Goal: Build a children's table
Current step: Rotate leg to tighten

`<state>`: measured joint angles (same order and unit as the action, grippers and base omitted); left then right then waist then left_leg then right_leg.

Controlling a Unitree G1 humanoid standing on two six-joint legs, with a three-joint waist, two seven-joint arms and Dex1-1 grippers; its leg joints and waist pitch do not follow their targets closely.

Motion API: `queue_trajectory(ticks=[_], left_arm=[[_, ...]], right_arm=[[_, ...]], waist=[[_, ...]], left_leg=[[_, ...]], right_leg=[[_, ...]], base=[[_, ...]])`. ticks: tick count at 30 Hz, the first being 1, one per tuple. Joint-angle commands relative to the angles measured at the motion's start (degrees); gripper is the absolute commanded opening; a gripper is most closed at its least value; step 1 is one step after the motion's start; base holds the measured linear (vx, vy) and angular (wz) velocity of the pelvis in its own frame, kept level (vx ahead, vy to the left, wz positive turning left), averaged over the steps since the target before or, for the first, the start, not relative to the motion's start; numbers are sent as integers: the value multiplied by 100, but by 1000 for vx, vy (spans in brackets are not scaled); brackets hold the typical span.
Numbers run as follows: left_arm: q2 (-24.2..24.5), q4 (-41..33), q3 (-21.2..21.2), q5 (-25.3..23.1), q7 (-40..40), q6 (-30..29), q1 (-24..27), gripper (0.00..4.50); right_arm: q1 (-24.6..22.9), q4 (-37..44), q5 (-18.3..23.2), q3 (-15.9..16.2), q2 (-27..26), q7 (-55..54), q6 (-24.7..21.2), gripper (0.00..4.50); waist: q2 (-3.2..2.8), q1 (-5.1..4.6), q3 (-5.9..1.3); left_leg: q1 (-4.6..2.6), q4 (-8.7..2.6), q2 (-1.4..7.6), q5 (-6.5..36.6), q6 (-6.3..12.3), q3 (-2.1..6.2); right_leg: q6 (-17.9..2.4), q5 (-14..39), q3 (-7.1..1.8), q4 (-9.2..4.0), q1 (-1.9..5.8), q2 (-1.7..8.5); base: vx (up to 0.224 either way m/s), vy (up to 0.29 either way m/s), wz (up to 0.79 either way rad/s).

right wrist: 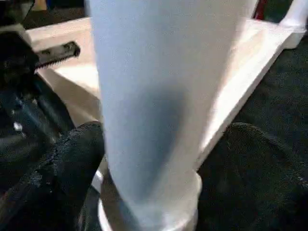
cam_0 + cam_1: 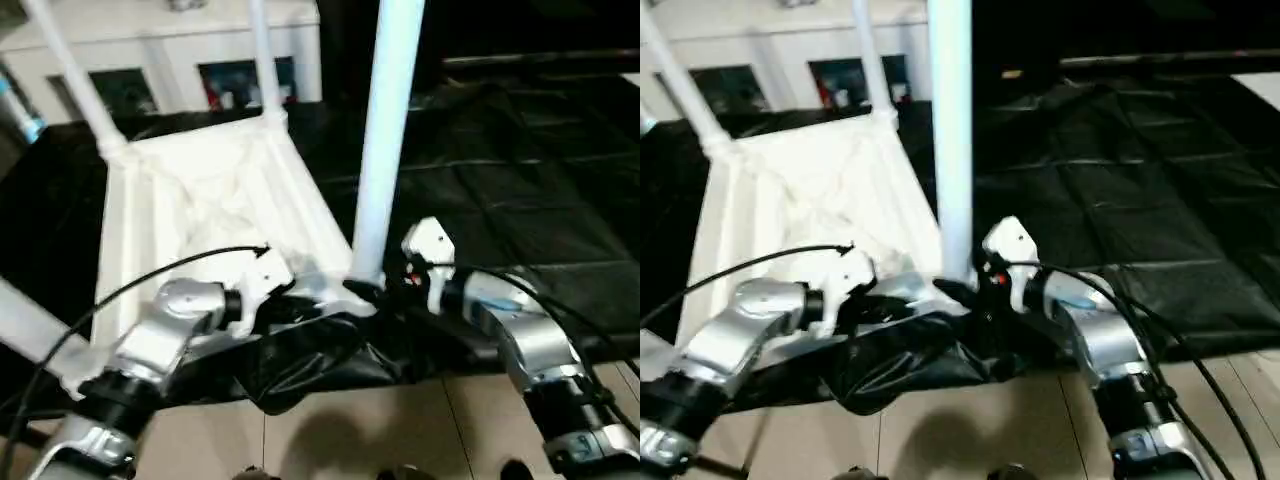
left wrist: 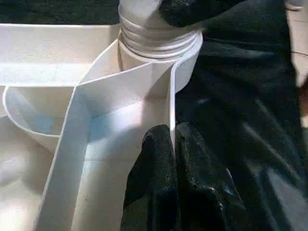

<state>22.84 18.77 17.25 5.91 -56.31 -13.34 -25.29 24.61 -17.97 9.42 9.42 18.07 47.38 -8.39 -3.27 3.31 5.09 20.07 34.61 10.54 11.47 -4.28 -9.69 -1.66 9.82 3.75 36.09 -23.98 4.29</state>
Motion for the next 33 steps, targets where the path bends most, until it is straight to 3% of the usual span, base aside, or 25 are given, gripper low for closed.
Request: queue_trajectory(ticks=[1,3,4,8,14,16,17,19,20,22,24,25,26,27,28,29,30,31,32,33], left_arm=[[-14,118,-306,18,393,48,65,0],[-23,101,-358,16,470,80,88,0],[-49,81,-467,49,602,132,102,0],[-156,-169,-787,316,733,71,158,0],[-234,-173,-884,291,980,126,108,0],[-211,-225,-864,329,821,79,127,0],[-207,-232,-865,299,806,85,139,0],[-200,-231,-858,283,783,68,145,0],[-196,-227,-849,266,768,50,148,0],[-177,-191,-820,222,754,59,142,0],[-173,-184,-815,216,754,63,141,0],[-159,-192,-808,222,736,41,145,0],[-157,-194,-805,225,727,26,145,0],[-158,-194,-805,224,723,18,144,0],[-159,-194,-805,223,720,13,143,0],[-159,-192,-802,220,719,15,146,0],[-161,-187,-796,213,711,17,147,0],[-163,-181,-794,209,709,15,143,0],[-165,-180,-793,209,701,14,140,0],[-165,-180,-793,209,701,14,140,0]], right_arm=[[-222,284,94,-180,-69,-215,-181,447],[-314,374,151,-247,-95,-271,-223,447],[-490,541,200,-315,-98,-336,-210,447],[-871,1030,379,-494,-116,-537,-380,447],[-1210,1603,537,-554,-5,-480,-591,447],[-1254,1569,621,-893,-81,-841,-653,447],[-1243,1535,619,-964,-110,-963,-670,447],[-1212,1471,597,-1020,-144,-1073,-641,447],[-1187,1436,577,-1049,-163,-1161,-626,447],[-1091,1303,477,-1043,-202,-1334,-554,447],[-1074,1291,456,-1027,-205,-1358,-549,447],[-1038,1306,385,-918,-198,-1337,-592,447],[-1030,1319,354,-872,-186,-1309,-591,447],[-1028,1330,335,-856,-182,-1302,-585,447],[-1027,1336,320,-846,-180,-1301,-572,447],[-1031,1344,313,-840,-179,-1300,-570,447],[-1037,1359,301,-826,-177,-1298,-570,447],[-1044,1363,283,-813,-169,-1296,-552,447],[-1049,1357,282,-799,-159,-1307,-530,447],[-1049,1357,282,-799,-159,-1307,-530,447]], waist=[[103,13,-479],[112,-5,-484],[31,-11,-511],[62,-53,-528],[55,-70,-536],[51,-78,-552],[80,-77,-555],[56,-70,-565],[51,-74,-560],[22,-98,-523],[14,-101,-509],[63,-84,-470],[38,-50,-471],[-22,-107,-479],[-28,-138,-474],[-41,-163,-480],[-105,-140,-501],[-93,-207,-496],[-125,-263,-499],[-147,-289,-516]], left_leg=[[42,-344,145,827,390,15],[95,-368,142,877,350,41],[87,-360,152,843,322,47],[141,-349,120,724,370,48],[131,-338,128,671,458,44],[130,-336,131,582,466,46],[131,-339,131,544,477,42],[126,-334,136,467,494,42],[109,-346,136,578,482,39],[12,-413,146,1298,363,38],[-68,-441,138,1584,359,21],[97,-489,52,1834,581,98],[318,-494,12,1758,810,203],[273,-422,-18,1702,1002,264],[301,-384,-30,1644,1042,291],[418,-338,-32,1403,1063,333],[344,-339,-13,1347,1060,355],[458,-347,-15,1220,1144,406],[448,-365,-17,1207,1217,474],[425,-370,-22,1158,1249,485]], right_leg=[[-952,2008,-275,-571,332,297],[-853,2125,-250,-559,375,308],[-807,2061,-249,-580,373,317],[-826,1787,-239,-563,414,304],[-809,1785,-236,-572,390,296],[-885,1608,-236,-553,390,303],[-902,1556,-236,-554,394,301],[-977,1393,-235,-533,389,301],[-997,1455,-227,-530,402,302],[-906,2343,-203,-594,452,308],[-912,2593,-191,-628,469,279],[-903,2989,-70,-647,674,340],[-748,3276,56,-658,838,480],[-508,3781,171,-768,824,593],[-469,3919,241,-810,875,634],[-392,3902,342,-863,1009,699],[-446,3750,391,-897,1014,711],[-491,3358,485,-871,1106,641],[-578,2953,591,-861,1185,579],[-611,2803,637,-864,1225,559]], base=[[0,0,0],[0,0,0],[0,0,0],[0,0,0],[0,0,0],[0,0,0],[0,0,0],[0,0,0],[0,0,0],[0,0,0],[0,0,0],[0,0,0],[0,0,0],[14,3,39],[14,3,39],[44,9,47],[60,2,49],[60,2,49],[77,4,52],[90,16,55]])
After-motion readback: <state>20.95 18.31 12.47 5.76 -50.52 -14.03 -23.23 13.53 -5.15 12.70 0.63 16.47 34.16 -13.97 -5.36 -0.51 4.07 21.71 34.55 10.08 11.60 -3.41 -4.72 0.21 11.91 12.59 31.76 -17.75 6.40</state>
